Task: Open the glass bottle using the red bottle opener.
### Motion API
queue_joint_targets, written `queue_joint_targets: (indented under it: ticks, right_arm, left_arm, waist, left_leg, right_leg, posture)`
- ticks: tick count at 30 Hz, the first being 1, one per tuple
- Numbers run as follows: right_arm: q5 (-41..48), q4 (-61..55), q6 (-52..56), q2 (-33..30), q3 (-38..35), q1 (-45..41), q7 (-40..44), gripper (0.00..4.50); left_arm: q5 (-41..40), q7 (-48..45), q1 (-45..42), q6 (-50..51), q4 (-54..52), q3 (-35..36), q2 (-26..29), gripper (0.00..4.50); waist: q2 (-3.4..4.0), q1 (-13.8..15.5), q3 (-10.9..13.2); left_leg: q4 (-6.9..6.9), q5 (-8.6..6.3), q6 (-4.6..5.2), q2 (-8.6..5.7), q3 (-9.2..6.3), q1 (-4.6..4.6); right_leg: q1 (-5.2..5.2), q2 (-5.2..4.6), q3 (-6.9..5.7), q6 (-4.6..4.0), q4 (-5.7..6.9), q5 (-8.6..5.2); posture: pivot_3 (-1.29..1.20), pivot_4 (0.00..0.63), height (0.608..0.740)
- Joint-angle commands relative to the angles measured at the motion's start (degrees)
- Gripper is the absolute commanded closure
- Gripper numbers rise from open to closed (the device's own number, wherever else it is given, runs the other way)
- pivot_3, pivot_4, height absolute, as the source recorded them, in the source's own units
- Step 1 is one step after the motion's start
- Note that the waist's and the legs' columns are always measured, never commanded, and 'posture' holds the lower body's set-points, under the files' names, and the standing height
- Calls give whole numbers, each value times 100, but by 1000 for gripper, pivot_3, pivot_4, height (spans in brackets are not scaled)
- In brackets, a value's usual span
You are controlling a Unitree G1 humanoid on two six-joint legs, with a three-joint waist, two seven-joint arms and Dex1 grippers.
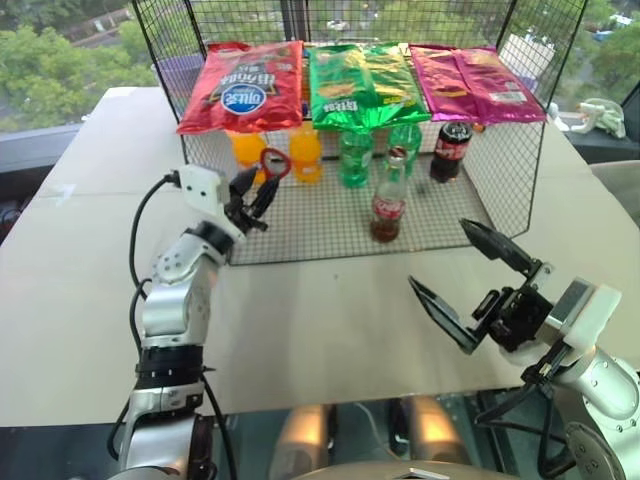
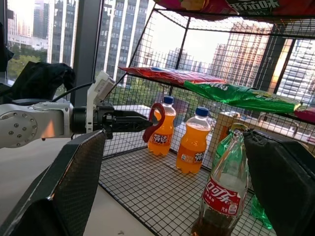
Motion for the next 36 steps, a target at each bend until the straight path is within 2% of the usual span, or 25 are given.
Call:
queue_joint_targets:
  ticks: [1,17,18,19,23,36]
  right_arm:
    - [52,-220,-31,-21,-96,7,-57,0]
    - [67,-296,125,-79,-108,-37,-146,0]
    - [60,-286,113,-79,-108,-22,-139,0]
    - [54,-280,108,-78,-107,-13,-137,0]
    - [41,-329,135,-86,-104,21,-159,0]
    - [100,-369,322,-113,-134,-94,-220,0]
  left_arm:
    - [-3,-83,-109,-157,-34,60,64,2130]
    - [117,-249,-429,-384,474,44,58,2130]
    - [120,-249,-453,-381,485,34,54,2658]
    - [123,-253,-476,-377,493,25,51,2899]
    - [128,-296,-477,-351,435,-4,60,4481]
    - [-53,-586,-382,-265,225,23,152,4481]
  waist:
    - [0,0,0]
    - [-1,-1,0]
    - [-1,0,0]
    - [-1,0,0]
    - [-1,0,0]
    - [-1,1,0]
  left_leg:
    - [0,0,0,0,0,0]
    - [0,0,0,0,1,0]
    - [0,0,0,0,1,0]
    - [0,0,0,0,0,0]
    - [0,0,0,0,0,0]
    - [4,1,0,0,0,-1]
  right_leg:
    - [0,0,0,0,0,0]
    - [0,1,0,5,0,3]
    - [0,1,1,6,0,3]
    - [0,1,0,6,0,4]
    - [1,1,1,12,0,7]
    - [2,1,2,11,-1,8]
  posture:
    - [0,150,740]
    - [0,150,740]
    - [0,150,740]
    - [0,150,740]
    - [0,150,740]
    - [0,150,740]
